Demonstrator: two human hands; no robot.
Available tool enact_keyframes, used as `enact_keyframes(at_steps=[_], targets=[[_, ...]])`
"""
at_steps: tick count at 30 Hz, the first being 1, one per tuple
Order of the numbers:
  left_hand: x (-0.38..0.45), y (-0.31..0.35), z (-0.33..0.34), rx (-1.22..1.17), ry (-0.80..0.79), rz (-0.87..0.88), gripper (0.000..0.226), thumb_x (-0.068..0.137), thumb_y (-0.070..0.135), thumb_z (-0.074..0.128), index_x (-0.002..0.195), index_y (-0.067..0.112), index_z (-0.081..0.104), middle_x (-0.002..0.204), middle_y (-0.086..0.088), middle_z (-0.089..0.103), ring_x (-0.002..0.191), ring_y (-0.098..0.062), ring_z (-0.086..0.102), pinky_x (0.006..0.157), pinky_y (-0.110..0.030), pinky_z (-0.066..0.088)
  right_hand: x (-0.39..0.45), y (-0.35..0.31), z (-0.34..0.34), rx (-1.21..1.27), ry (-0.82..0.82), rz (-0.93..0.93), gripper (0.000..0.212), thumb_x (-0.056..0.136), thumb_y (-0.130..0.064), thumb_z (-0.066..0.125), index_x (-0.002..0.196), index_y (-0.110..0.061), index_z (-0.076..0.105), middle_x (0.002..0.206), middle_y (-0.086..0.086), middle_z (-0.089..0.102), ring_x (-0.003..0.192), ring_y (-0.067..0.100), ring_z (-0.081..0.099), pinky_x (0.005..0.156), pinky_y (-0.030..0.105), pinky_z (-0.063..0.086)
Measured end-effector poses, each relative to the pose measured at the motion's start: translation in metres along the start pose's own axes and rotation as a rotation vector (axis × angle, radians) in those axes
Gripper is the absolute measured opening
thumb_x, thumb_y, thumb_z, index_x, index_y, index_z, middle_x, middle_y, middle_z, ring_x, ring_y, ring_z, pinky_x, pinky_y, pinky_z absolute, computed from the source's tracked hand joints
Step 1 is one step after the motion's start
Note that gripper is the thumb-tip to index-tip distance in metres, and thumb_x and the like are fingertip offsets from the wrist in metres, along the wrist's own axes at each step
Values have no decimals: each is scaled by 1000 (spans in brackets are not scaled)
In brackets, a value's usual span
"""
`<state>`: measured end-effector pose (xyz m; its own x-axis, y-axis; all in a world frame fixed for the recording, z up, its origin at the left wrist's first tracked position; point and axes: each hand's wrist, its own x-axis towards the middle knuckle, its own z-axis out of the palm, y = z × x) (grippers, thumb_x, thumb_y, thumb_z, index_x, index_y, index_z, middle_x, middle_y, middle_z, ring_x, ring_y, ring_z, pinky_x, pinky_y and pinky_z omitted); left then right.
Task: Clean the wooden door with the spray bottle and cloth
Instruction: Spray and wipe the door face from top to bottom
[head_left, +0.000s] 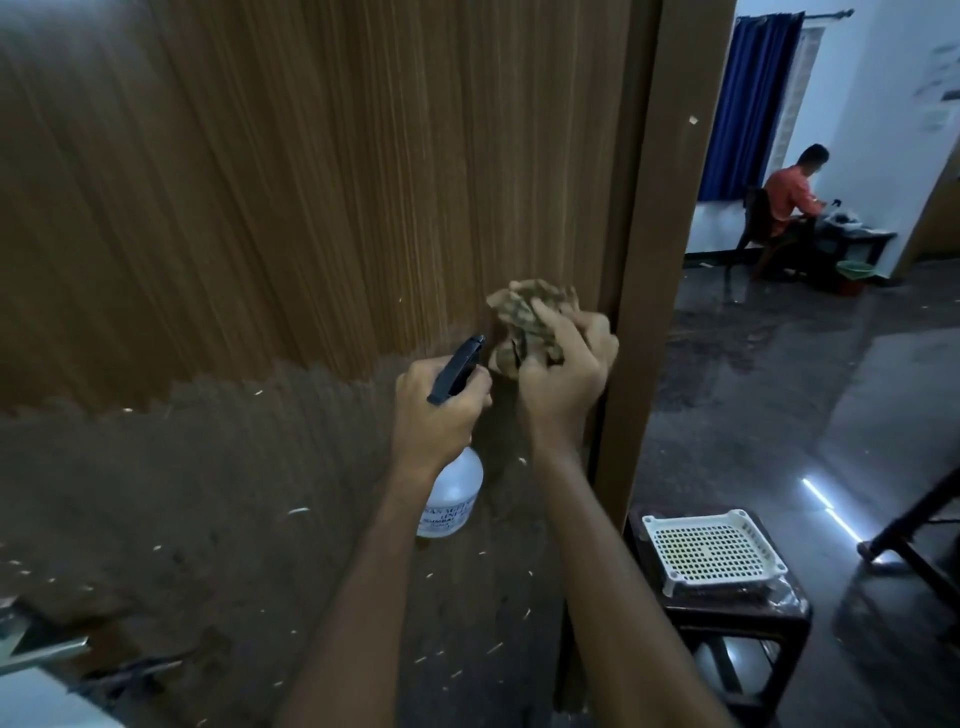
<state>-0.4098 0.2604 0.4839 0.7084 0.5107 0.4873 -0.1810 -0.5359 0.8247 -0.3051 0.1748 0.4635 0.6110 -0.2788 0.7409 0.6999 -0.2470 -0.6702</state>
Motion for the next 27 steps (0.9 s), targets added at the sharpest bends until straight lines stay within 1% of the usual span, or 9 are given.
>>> enact_keyframes(at_steps=[2, 4, 6, 9, 12, 14, 17, 23, 27], targets=[[0, -2, 1, -6, 30, 2, 31, 94, 11, 67, 66, -2, 63, 51, -8, 60, 45, -35, 56, 44, -43, 44, 5, -8, 13, 9, 19, -143, 46, 84, 5, 61, 116, -23, 78, 117, 1, 64, 103, 21, 51, 90, 27, 47], [-3, -8, 1, -13, 45, -1, 32, 93, 12, 65, 65, -1, 63, 53, -9, 61, 46, -35, 57, 44, -45, 44, -20, 6, 12, -13, 16, -158, 39, 93, 3, 67, 118, -24, 77, 123, 3, 63, 106, 20, 51, 85, 45, 52], [-3, -15, -1, 12, 40, 5, 32, 92, 13, 65, 63, 0, 63, 51, -8, 60, 44, -33, 56, 45, -44, 44, -59, 35, 1, -89, -64, -181, 29, 94, -8, 71, 117, -25, 75, 123, 3, 61, 104, 22, 50, 76, 53, 52], [-1, -28, -7, 84, 13, -27, 33, 90, 19, 64, 63, 0, 64, 51, -9, 61, 42, -28, 56, 46, -45, 48, -67, 53, -13, -153, -155, -240, 32, 87, -9, 76, 114, -27, 72, 116, 7, 61, 97, 26, 49, 71, 51, 52], [2, -37, -13, 151, 2, -27, 38, 87, 31, 62, 63, 1, 61, 54, -15, 59, 46, -35, 56, 44, -47, 46, -8, 17, -5, -89, -92, -283, 42, 86, 6, 66, 115, -23, 77, 113, 9, 62, 97, 26, 51, 82, 29, 49], [1, -39, -17, 189, 2, -24, 37, 86, 31, 62, 57, 9, 53, 48, -2, 50, 43, -24, 48, 46, -40, 38, 29, -11, 5, -51, -31, -295, 49, 85, 10, 60, 116, -24, 78, 113, 5, 62, 98, 22, 50, 86, 21, 45], [-3, -41, -24, 234, 2, -71, 42, 86, 33, 66, 52, 18, 46, 45, 8, 39, 43, -15, 39, 51, -33, 30, 35, -20, 13, -20, 10, -283, 52, 83, 11, 57, 113, -25, 79, 114, 1, 63, 101, 18, 49, 85, 35, 51], [-8, -49, -36, 254, 69, -32, 42, 87, 36, 67, 55, 17, 47, 47, 3, 44, 43, -13, 41, 49, -31, 30, -2, -13, 25, -9, 5, -278, 48, 88, 11, 60, 115, -23, 78, 120, 3, 63, 103, 18, 47, 87, 42, 51], [-5, -48, -45, 141, 100, 42, 38, 92, 34, 66, 66, 6, 61, 56, -11, 58, 50, -33, 57, 47, -45, 44, -65, 18, 25, -91, -83, -338, 24, 103, -19, 58, 118, -24, 76, 130, 10, 63, 107, 30, 51, 86, 47, 50]])
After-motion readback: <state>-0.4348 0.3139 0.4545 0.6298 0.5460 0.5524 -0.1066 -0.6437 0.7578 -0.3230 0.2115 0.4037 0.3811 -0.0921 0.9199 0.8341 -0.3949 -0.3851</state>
